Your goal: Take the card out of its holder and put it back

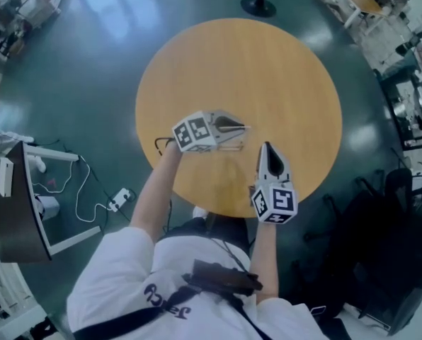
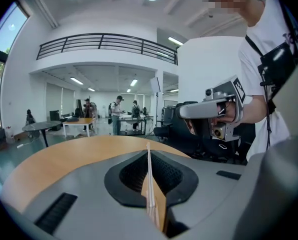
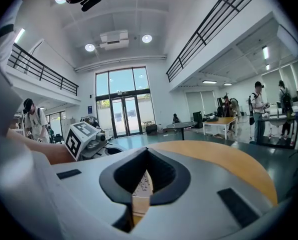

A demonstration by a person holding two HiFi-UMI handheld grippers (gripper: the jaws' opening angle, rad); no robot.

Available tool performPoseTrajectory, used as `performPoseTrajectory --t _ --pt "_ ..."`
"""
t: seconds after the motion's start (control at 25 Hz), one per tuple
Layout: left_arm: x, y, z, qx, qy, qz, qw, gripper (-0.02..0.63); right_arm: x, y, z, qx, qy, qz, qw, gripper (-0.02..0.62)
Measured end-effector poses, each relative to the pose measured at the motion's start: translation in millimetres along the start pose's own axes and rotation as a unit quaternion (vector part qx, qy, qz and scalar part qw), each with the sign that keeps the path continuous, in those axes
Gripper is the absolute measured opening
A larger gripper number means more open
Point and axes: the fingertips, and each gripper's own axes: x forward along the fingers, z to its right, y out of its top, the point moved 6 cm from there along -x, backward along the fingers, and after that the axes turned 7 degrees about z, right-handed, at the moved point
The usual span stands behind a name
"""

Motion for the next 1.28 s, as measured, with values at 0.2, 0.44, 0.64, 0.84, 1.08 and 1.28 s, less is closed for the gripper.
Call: performPoseTrajectory --t 0.2,0.44,0.64,0.84,1.08,1.28 --pt "-11 36 -5 0.01 0.038 0.02 0.999 0.028 1 20 -5 -0.014 0.004 0.028 0.999 0.006" --pt "-27 63 11 -0.004 0.089 0.045 0.995 0.028 3 47 -17 -0.03 0.01 0.06 0.998 0.006" --pt "-45 71 23 0.0 0.164 0.038 0.9857 0.028 2 65 -34 -0.061 0.0 0.104 0.993 0.006" --pt "-59 72 40 -0.008 0.23 0.046 0.972 0.028 0 72 -41 -0.069 -0.001 0.113 0.991 0.006" --pt "-79 82 48 -0.029 0.28 0.094 0.9548 0.028 4 74 -45 -0.074 -0.012 0.113 0.991 0.006" --pt "-94 87 51 -0.043 0.343 0.124 0.93 0.028 8 79 -55 -0.073 0.0 0.118 0.99 0.005"
